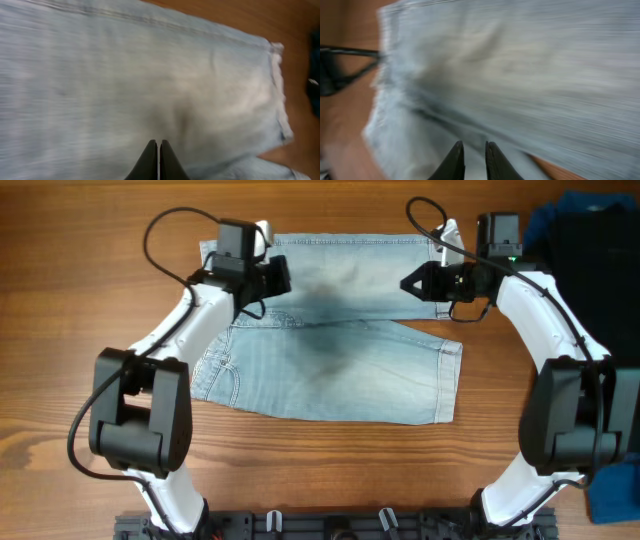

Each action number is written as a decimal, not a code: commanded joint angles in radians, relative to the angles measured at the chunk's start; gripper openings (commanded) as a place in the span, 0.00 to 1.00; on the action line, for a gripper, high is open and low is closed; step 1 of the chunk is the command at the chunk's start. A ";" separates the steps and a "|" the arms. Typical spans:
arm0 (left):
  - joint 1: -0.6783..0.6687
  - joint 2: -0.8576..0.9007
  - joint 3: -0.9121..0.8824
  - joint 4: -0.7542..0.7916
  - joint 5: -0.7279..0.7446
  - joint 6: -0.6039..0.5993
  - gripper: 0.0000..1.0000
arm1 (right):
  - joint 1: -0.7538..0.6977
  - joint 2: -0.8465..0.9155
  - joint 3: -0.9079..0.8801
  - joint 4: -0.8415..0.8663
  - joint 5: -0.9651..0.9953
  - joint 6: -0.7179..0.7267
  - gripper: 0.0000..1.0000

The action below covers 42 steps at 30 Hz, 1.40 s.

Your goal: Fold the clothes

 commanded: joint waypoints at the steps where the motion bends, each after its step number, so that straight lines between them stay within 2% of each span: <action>1: -0.038 0.027 0.009 0.013 0.118 0.005 0.04 | 0.032 0.008 -0.046 0.065 -0.142 -0.041 0.08; 6: -0.050 0.064 0.009 0.023 0.179 -0.065 0.04 | 0.082 0.101 -0.051 0.140 -0.116 -0.020 0.07; 12: -0.054 0.096 0.009 0.026 0.310 -0.074 0.04 | 0.089 0.224 -0.051 0.179 -0.115 -0.016 0.06; 18: -0.062 0.183 0.009 0.087 0.311 -0.075 0.04 | 0.089 0.287 -0.051 0.235 -0.028 -0.011 0.05; 21: -0.061 0.225 0.009 0.143 0.274 -0.097 0.04 | 0.089 0.288 -0.051 0.223 0.030 -0.011 0.04; 26: -0.059 0.228 0.009 0.114 0.091 -0.096 0.04 | 0.062 0.288 -0.051 0.188 0.225 0.043 0.04; 33: -0.034 0.222 0.009 0.093 0.074 -0.095 0.04 | -0.130 0.287 -0.050 0.081 0.310 0.032 0.04; 37: -0.032 0.152 0.009 0.084 0.074 -0.043 0.04 | -0.190 0.238 -0.050 0.066 0.262 0.010 0.04; 39: -0.011 0.068 0.009 0.089 0.074 -0.043 0.04 | -0.184 0.165 -0.050 0.062 0.170 -0.023 0.04; 42: 0.026 -0.007 0.009 0.069 0.065 -0.043 0.04 | -0.163 0.054 -0.050 0.047 0.146 -0.027 0.05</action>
